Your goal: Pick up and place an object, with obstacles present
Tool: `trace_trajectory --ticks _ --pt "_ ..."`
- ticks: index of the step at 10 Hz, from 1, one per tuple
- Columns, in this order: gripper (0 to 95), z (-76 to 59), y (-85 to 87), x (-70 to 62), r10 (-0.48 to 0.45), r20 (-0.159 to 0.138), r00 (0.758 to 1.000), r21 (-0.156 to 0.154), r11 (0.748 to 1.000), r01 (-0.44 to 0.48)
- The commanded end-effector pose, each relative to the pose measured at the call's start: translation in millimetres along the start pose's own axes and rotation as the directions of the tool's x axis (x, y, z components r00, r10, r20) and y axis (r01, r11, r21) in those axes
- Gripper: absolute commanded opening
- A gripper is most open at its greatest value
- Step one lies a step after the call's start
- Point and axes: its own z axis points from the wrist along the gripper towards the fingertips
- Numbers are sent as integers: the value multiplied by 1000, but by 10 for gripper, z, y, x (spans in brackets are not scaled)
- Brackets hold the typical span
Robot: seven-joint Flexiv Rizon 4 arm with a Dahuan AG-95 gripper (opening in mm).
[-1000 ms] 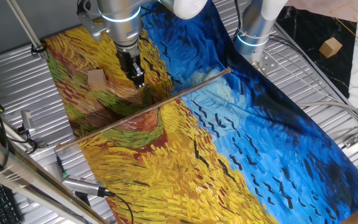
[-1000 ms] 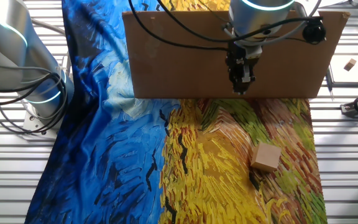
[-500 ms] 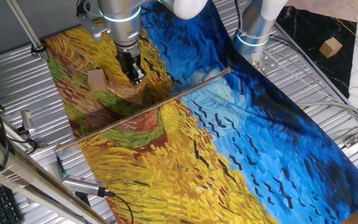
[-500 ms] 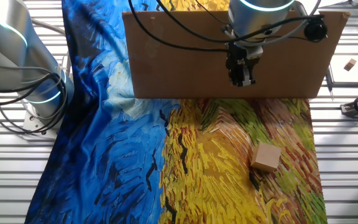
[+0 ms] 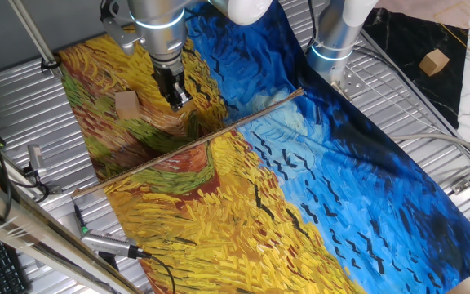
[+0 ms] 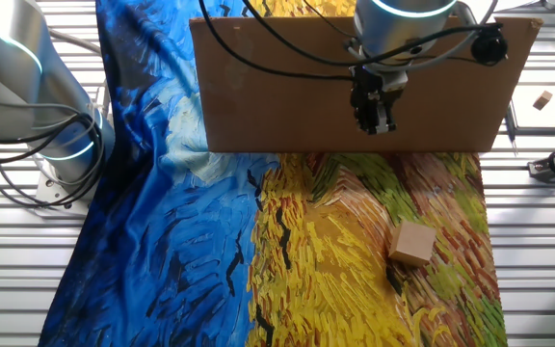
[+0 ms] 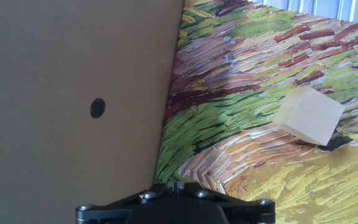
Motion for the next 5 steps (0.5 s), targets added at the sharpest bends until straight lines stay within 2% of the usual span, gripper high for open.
trace_trajectory --ticks 1,3,4,5 --pt "0 1 2 -1 1 0 1000 0 1000 -1" --pt "0 1 2 -1 59 0 998 3 998 -59" --pt "0 1 2 -1 41 0 999 2 999 -41" --pt "0 1 2 -1 -43 1 999 1 999 43"
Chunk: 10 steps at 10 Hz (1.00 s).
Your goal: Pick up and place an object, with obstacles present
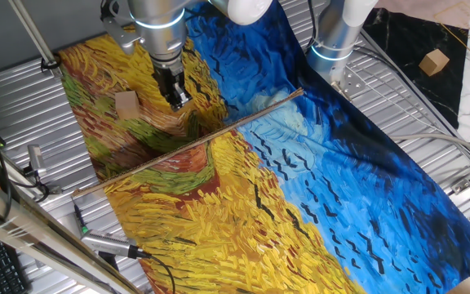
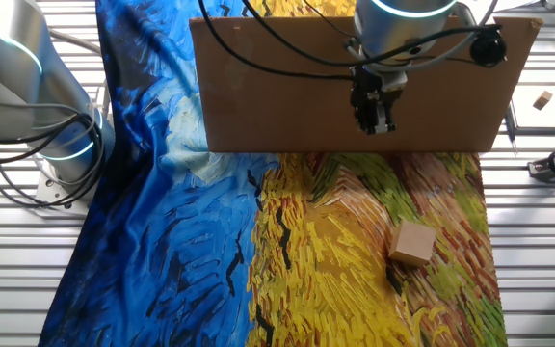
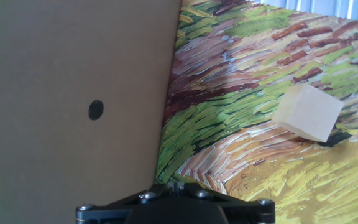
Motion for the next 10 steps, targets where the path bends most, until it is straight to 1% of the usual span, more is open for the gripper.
trace_trajectory --ticks 1,3,4,6,8,10 --pt "0 0 -2 0 -125 -1 992 -1 992 125" --pt "0 0 -2 0 -153 -17 988 -5 988 153" --pt "0 0 -2 0 -167 -16 986 -10 986 166" --pt "0 0 -2 0 -176 -5 984 -53 983 176" --pt "0 0 -2 0 -162 7 987 -81 984 162" --pt "0 0 -2 0 -188 6 982 -79 979 188"
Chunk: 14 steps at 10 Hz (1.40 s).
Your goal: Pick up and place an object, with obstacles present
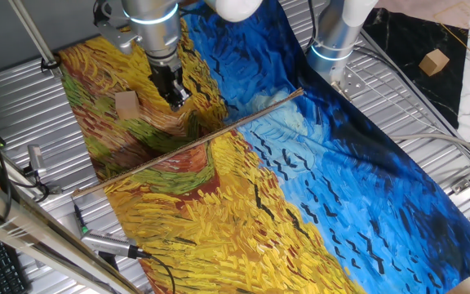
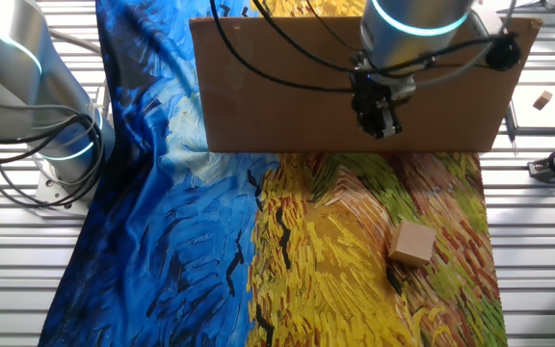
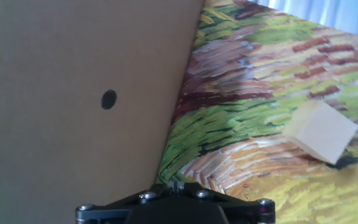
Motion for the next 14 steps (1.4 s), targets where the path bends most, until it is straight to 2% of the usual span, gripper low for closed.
trace_trajectory --ticks 1,2,6,9,10,12,13,14 --pt "0 -7 5 6 -11 -1 1000 4 1000 11" --pt "0 -7 5 6 -17 -5 1000 3 1000 17" --pt "0 -7 5 6 -44 -54 998 -16 999 43" --pt "0 -40 -89 45 -75 -61 995 -17 997 74" --pt "0 -75 -330 38 -119 -65 991 -19 993 118" --pt "0 -84 -687 2 -153 -68 986 -20 988 152" --pt "0 -86 -945 -21 -196 -74 978 -27 981 194" --pt "0 -88 -1038 -30 -214 -71 974 -29 977 213"
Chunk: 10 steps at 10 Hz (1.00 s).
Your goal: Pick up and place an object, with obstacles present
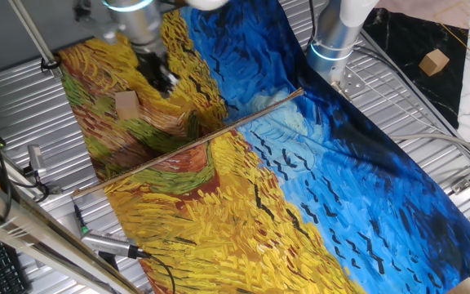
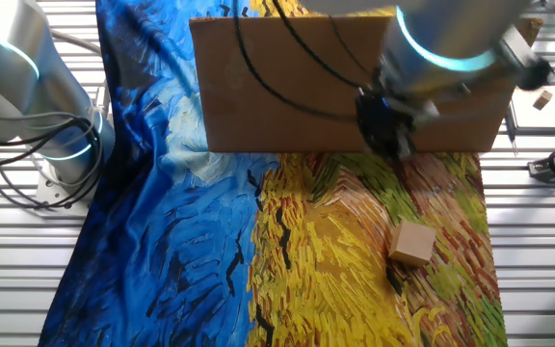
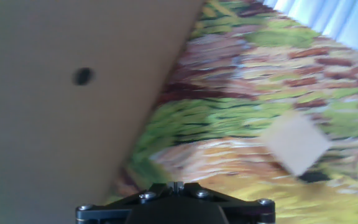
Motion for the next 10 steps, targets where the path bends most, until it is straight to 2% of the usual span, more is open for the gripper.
trace_trajectory --ticks 1,3,7,10 --pt "0 -20 -368 31 -72 0 997 0 997 72" --pt "0 -56 -673 10 -129 -13 992 2 992 129" --pt "0 -63 -671 -16 -158 -37 987 24 987 159" --pt "0 -63 -671 -16 -156 -29 987 45 986 158"
